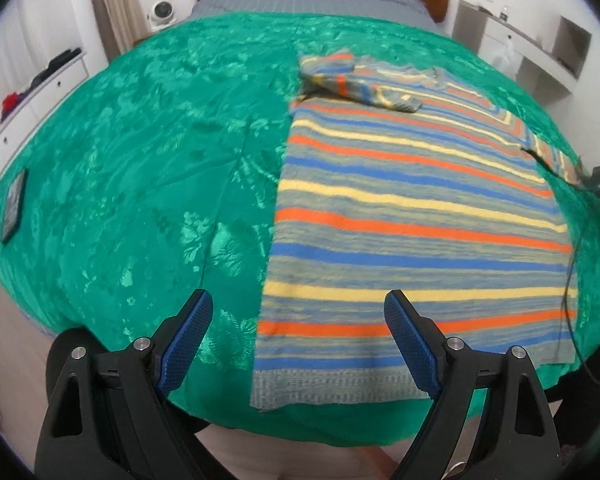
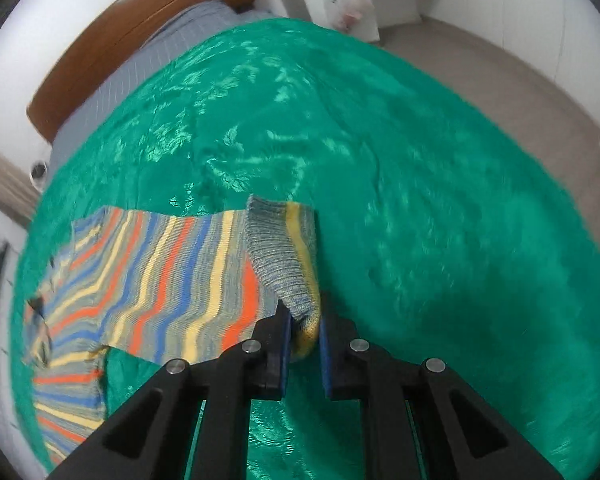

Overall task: Fold small clothes
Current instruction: 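Grasp the folded sleeve cuff with the right gripper and pull it outward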

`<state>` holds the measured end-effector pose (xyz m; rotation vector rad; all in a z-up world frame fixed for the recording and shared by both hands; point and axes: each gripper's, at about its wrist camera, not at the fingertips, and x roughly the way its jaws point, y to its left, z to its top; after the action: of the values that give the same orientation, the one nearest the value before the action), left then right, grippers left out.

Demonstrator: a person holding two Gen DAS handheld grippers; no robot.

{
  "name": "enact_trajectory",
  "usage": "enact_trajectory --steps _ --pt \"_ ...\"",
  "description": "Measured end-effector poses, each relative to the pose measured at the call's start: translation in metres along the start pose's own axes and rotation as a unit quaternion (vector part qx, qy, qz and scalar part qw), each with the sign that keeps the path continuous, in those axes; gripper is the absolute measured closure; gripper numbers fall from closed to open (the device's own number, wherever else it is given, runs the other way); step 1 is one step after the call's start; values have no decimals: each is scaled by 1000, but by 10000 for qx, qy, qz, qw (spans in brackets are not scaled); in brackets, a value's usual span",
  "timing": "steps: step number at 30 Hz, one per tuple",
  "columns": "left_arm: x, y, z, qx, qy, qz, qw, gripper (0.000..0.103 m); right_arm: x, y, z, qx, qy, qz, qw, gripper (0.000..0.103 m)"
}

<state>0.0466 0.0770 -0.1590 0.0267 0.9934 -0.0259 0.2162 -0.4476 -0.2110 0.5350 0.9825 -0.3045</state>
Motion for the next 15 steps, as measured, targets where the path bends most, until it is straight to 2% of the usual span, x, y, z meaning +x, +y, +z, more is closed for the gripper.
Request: enact_trajectory --steps 3,5,7,10,14,15 --pt "-2 0 -2 55 2 62 10000 14 -3 -10 -5 361 38 548 9978 84" --pt "-1 2 -4 43 41 86 9999 14 -5 -18 -6 704 36 828 9941 58" --pt "0 4 -6 -3 75 88 9999 14 -5 -25 -4 1085 31 1091 9881 53" --pt "2 4 -8 -43 123 68 9999 14 -2 -34 -3 1431 144 1265 9815 52" --pt "2 0 -8 57 104 115 9999 14 -3 -36 -3 1711 266 1090 9788 52" --pt "2 0 -8 75 94 137 9998 14 -6 -35 -3 1729 303 940 9800 52"
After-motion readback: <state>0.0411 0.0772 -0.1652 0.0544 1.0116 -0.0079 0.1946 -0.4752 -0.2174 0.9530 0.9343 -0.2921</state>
